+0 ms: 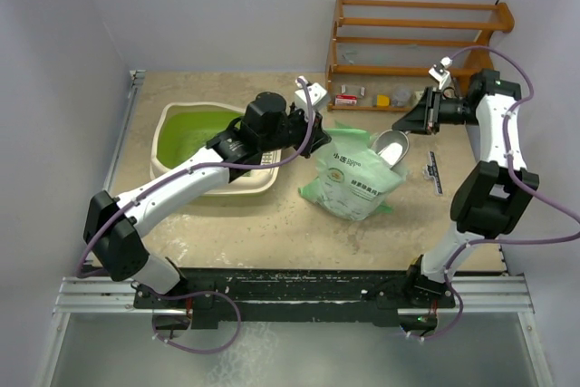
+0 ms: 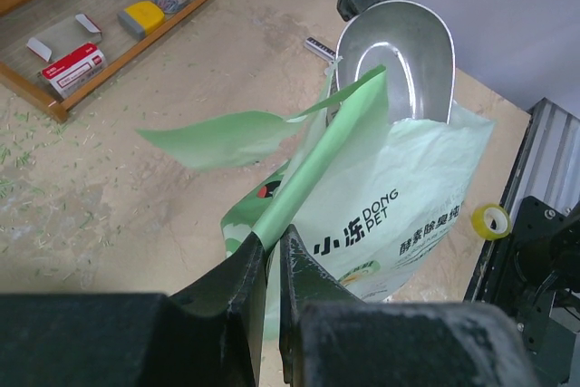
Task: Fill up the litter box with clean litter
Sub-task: 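Scoop the cat litter from the cat litter bag.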
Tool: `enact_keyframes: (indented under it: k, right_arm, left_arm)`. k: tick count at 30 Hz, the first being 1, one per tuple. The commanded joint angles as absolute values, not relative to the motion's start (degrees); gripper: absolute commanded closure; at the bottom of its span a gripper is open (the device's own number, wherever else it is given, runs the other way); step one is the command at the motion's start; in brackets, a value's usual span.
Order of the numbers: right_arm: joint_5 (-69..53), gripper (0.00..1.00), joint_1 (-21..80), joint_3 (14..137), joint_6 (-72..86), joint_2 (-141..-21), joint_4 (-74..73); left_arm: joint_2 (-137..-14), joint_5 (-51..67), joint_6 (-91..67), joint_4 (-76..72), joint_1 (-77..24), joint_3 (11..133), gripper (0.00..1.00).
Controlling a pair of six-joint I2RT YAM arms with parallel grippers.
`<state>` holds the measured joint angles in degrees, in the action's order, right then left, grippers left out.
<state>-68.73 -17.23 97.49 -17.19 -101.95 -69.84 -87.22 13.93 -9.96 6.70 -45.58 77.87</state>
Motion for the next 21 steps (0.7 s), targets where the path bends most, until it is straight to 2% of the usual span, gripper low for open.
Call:
enact_keyframes:
  k: [1, 21]
  right_arm:
    - [-73.2, 1.0, -18.9, 101.7, -12.7, -101.5, -68.4]
    - [-78.6, 1.0, -27.5, 106.7, -13.0, -100.2, -70.9]
  left_arm:
    - [-83.1, 12.2, -10.8, 0.0, -45.6, 78.1, 0.94]
    - [-83.4, 12.0, -10.8, 0.0, -45.6, 78.8, 0.94]
